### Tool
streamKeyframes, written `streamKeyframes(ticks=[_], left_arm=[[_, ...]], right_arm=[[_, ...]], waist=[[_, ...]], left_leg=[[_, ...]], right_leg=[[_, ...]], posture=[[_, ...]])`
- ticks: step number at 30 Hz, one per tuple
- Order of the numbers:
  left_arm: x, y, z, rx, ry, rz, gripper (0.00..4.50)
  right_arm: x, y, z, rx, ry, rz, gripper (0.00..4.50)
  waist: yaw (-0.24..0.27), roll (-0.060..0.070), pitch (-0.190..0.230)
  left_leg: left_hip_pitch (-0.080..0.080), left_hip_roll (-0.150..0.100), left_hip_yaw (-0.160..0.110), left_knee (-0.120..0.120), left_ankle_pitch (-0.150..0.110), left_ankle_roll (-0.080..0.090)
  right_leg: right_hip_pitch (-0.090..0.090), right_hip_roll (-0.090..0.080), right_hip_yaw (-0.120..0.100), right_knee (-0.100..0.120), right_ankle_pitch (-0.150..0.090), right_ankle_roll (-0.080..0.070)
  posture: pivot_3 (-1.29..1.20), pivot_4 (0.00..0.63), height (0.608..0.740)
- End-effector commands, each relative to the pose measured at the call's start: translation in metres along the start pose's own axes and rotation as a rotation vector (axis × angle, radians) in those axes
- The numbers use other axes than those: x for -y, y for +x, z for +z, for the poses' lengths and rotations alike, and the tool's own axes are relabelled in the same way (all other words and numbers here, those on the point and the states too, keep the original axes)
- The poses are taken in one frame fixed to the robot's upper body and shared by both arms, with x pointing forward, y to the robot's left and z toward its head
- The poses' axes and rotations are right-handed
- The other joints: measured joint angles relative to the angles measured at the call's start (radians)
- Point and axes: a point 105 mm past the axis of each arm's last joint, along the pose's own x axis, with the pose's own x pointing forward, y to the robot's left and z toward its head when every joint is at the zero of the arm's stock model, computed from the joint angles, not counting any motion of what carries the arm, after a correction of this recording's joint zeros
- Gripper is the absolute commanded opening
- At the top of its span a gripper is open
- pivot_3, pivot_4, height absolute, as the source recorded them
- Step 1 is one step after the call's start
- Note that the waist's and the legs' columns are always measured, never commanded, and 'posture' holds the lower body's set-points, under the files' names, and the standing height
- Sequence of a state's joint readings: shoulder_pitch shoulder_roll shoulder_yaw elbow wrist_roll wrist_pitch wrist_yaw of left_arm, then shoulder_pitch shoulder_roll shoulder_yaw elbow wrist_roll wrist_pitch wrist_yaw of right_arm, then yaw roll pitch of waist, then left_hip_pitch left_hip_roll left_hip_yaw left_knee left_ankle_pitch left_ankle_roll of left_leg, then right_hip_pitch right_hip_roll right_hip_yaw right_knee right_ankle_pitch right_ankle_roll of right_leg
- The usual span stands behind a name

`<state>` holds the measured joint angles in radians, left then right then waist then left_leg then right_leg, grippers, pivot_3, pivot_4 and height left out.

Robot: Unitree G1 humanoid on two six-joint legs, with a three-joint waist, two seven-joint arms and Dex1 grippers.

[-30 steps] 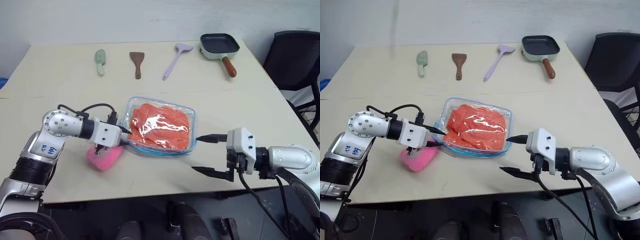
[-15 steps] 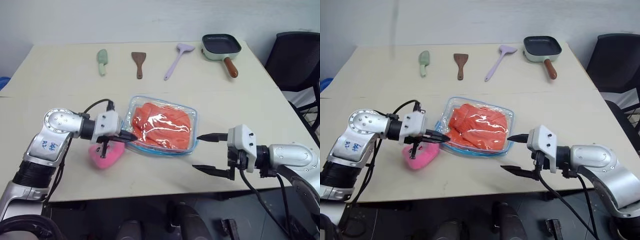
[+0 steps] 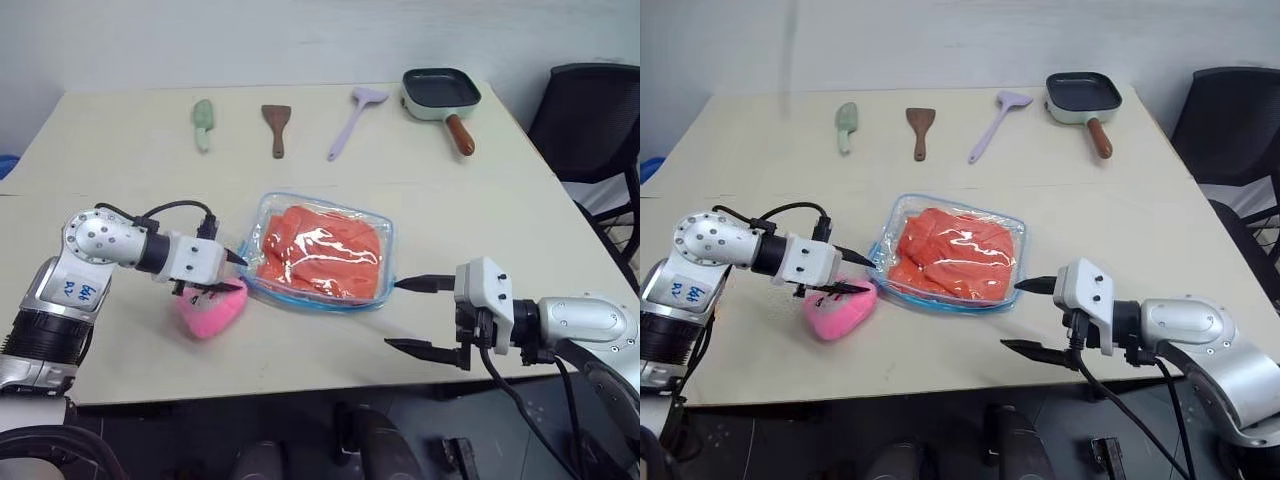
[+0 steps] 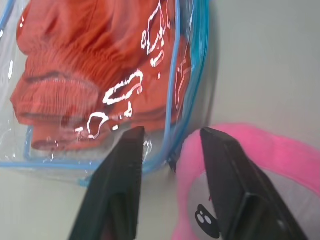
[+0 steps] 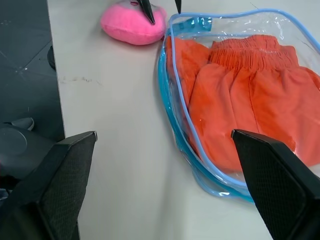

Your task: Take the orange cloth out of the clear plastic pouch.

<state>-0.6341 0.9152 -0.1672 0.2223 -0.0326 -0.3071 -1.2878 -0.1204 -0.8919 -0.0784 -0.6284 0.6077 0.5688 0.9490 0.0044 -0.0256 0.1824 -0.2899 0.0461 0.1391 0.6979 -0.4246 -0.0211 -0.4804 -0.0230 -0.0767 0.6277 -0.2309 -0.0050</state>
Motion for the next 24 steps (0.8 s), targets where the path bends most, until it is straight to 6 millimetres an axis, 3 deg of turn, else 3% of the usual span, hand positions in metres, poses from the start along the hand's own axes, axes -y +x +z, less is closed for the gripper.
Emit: streamKeyframes(ticks=[1,9,12,15,17,24], left_arm=[[-0.012,-0.003,0.003,-0.007,0.069,0.031,2.07],[-0.018,0.01,0.001,-0.016,0.108,0.038,2.07],[-0.016,0.012,0.0,-0.014,0.11,0.022,1.48],[-0.015,0.013,-0.002,-0.021,0.112,0.005,0.49],[-0.013,0.013,0.0,-0.014,0.109,-0.011,0.07],[-0.014,0.014,0.004,0.018,0.049,-0.015,0.07]], right_arm=[[-0.006,0.001,0.009,0.032,-0.04,0.014,4.5],[-0.004,0.002,0.009,0.03,-0.047,0.004,4.5],[-0.003,0.002,0.009,0.03,-0.048,-0.002,4.5],[-0.001,0.002,0.009,0.029,-0.051,-0.009,4.5],[0.0,0.002,0.01,0.028,-0.052,-0.011,4.5],[0.002,0.001,0.01,0.025,-0.055,-0.018,4.5]], waist=[[0.001,0.0,0.0],[-0.005,0.0,0.0],[-0.005,0.0,0.0],[-0.004,0.0,0.0],[-0.004,0.0,0.0],[-0.005,0.0,0.0]], left_leg=[[0.0,0.0,0.0,0.0,0.0,0.0],[0.0,0.0,0.001,0.0,0.0,0.0],[0.0,0.0,0.001,-0.001,0.0,0.0],[0.0,0.0,0.001,-0.001,0.0,0.0],[0.0,0.0,0.001,-0.001,0.0,0.0],[0.0,0.0,0.001,-0.001,0.0,0.0]], right_leg=[[0.0,0.0,0.0,0.0,0.0,0.0],[0.0,0.0,0.0,0.0,0.0,0.0],[0.0,0.0,0.0,0.0,0.0,0.0],[0.0,0.0,0.0,0.0,0.0,0.0],[0.0,0.0,0.0,0.0,0.0,0.0],[0.0,0.0,0.0,0.0,0.0,0.0]], posture=[[0.0,0.15,0.74],[0.0,0.15,0.74],[0.0,0.15,0.74],[0.0,0.15,0.74],[0.0,0.15,0.74],[0.0,0.15,0.74]])
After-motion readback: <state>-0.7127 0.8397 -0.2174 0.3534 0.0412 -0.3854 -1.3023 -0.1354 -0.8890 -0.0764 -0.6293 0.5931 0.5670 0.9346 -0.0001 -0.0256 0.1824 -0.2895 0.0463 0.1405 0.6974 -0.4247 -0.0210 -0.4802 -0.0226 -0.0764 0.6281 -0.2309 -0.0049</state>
